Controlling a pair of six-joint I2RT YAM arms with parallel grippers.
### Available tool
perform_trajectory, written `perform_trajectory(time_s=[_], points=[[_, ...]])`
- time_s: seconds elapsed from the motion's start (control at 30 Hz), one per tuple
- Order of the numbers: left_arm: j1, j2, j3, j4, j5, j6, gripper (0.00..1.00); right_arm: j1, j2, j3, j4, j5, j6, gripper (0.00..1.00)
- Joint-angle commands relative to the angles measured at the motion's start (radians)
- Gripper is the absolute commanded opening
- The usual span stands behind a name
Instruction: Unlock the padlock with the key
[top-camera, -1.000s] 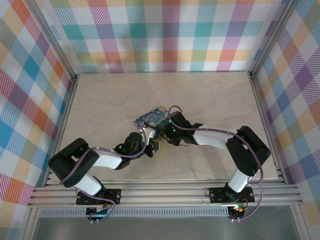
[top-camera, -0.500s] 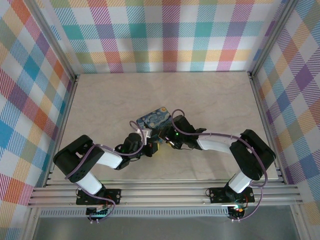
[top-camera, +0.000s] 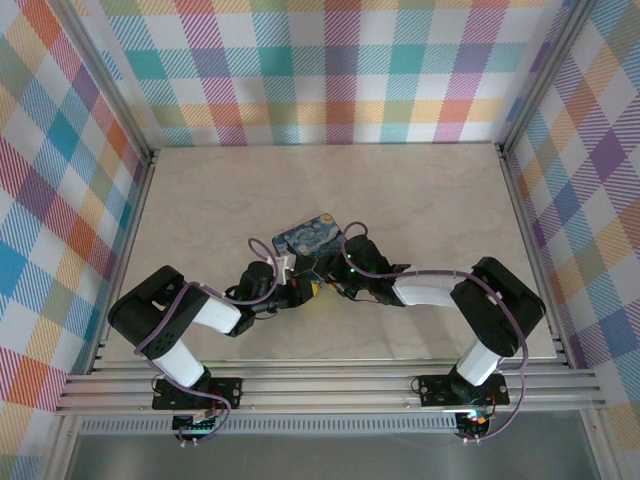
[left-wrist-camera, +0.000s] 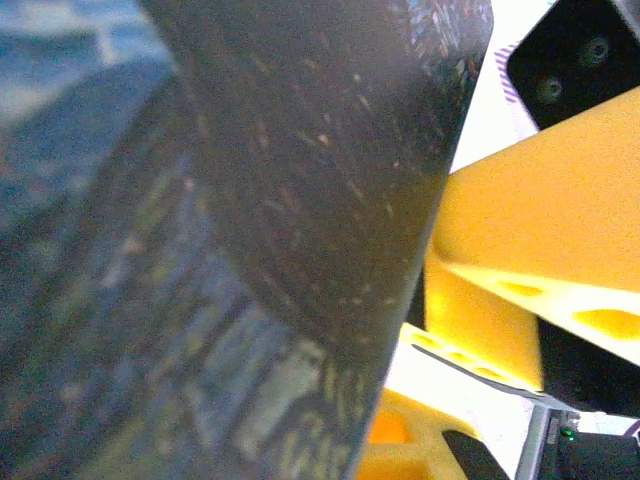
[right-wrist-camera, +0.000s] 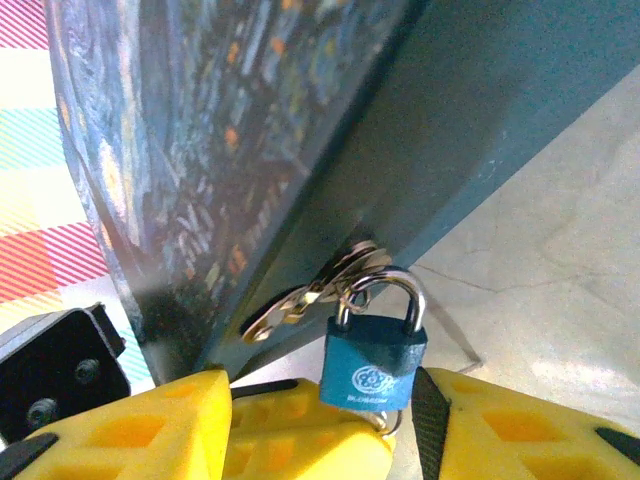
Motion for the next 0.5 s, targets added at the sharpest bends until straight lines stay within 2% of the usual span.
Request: perform_trajectory(time_s=[0.0, 0.47], points=[[0.024, 0.017, -0.008, 0.072, 0.066, -0.056, 0.0, 0.006, 0.032, -0.019, 0.076, -0.007, -0.019, 0.51], [0.045, 0.062, 0.001, 0.139, 0.133, -0.113, 0.0, 0.009, 0.061, -0.036, 0.122, 0.012, -0.023, 0.48]])
